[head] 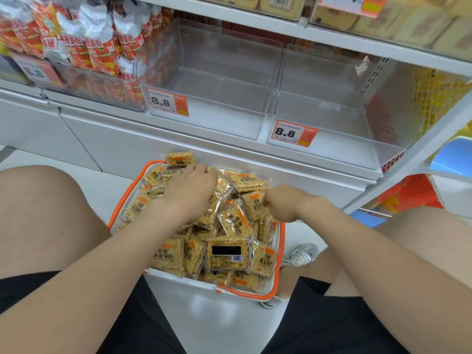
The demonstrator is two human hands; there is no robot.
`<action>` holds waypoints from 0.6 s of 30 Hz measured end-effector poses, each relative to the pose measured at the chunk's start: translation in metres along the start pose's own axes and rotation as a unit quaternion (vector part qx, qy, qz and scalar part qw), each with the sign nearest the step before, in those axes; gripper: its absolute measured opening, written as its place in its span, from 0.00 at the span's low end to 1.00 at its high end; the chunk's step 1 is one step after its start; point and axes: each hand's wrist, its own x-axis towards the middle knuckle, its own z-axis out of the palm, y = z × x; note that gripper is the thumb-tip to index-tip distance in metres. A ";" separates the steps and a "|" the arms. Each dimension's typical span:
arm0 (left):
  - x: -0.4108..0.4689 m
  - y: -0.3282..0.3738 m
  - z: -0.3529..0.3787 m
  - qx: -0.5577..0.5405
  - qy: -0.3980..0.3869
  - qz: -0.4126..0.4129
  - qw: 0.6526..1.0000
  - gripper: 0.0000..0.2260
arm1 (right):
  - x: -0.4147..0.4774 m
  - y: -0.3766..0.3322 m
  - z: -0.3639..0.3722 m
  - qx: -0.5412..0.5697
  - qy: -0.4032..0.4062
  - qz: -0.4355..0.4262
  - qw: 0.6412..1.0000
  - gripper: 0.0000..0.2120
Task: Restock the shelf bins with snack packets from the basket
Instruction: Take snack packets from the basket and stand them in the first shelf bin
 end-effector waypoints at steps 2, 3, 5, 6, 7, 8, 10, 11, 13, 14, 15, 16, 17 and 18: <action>0.009 -0.007 -0.011 0.003 -0.014 0.005 1.000 0.22 | 0.008 -0.004 -0.020 -0.006 0.046 -0.028 0.999 0.17; 0.014 -0.012 -0.017 0.002 -0.026 0.012 1.000 0.22 | 0.010 -0.010 -0.033 -0.017 0.063 -0.043 0.997 0.17; 0.026 -0.021 -0.028 -0.009 -0.061 0.031 0.998 0.21 | 0.010 -0.022 -0.060 -0.040 0.083 -0.074 0.993 0.16; 0.033 -0.024 -0.034 -0.012 -0.084 0.039 0.996 0.21 | 0.012 -0.027 -0.072 -0.053 0.091 -0.091 0.990 0.15; 0.040 -0.027 -0.039 -0.009 -0.105 0.044 0.993 0.20 | 0.013 -0.034 -0.083 -0.067 0.098 -0.108 0.987 0.15; 0.046 -0.030 -0.044 -0.005 -0.122 0.047 0.991 0.20 | 0.015 -0.039 -0.092 -0.086 0.098 -0.123 0.984 0.14; 0.059 -0.035 -0.048 -0.003 -0.145 0.048 0.988 0.18 | 0.023 -0.050 -0.103 -0.117 0.094 -0.150 0.977 0.11; 0.063 -0.038 -0.047 0.000 -0.154 0.048 0.987 0.17 | 0.027 -0.056 -0.106 -0.122 0.089 -0.158 0.976 0.09; 0.068 -0.043 -0.042 0.007 -0.173 0.044 0.984 0.14 | 0.039 -0.065 -0.105 -0.097 0.078 -0.161 0.979 0.10; 0.069 -0.045 -0.037 0.009 -0.189 0.037 0.981 0.13 | 0.048 -0.068 -0.102 -0.066 0.073 -0.151 0.984 0.09; 0.071 -0.045 -0.032 0.013 -0.210 0.032 0.977 0.12 | 0.055 -0.071 -0.099 -0.037 0.067 -0.134 0.988 0.06; 0.072 -0.044 -0.030 0.021 -0.234 0.028 0.972 0.11 | 0.062 -0.075 -0.096 -0.020 0.056 -0.112 0.992 0.07; 0.073 -0.044 -0.027 0.023 -0.247 0.026 0.968 0.10 | 0.069 -0.078 -0.092 -0.008 0.044 -0.098 0.994 0.12; 0.074 -0.044 -0.025 0.012 -0.251 0.022 0.968 0.08 | 0.075 -0.082 -0.089 -0.002 0.029 -0.091 0.995 0.16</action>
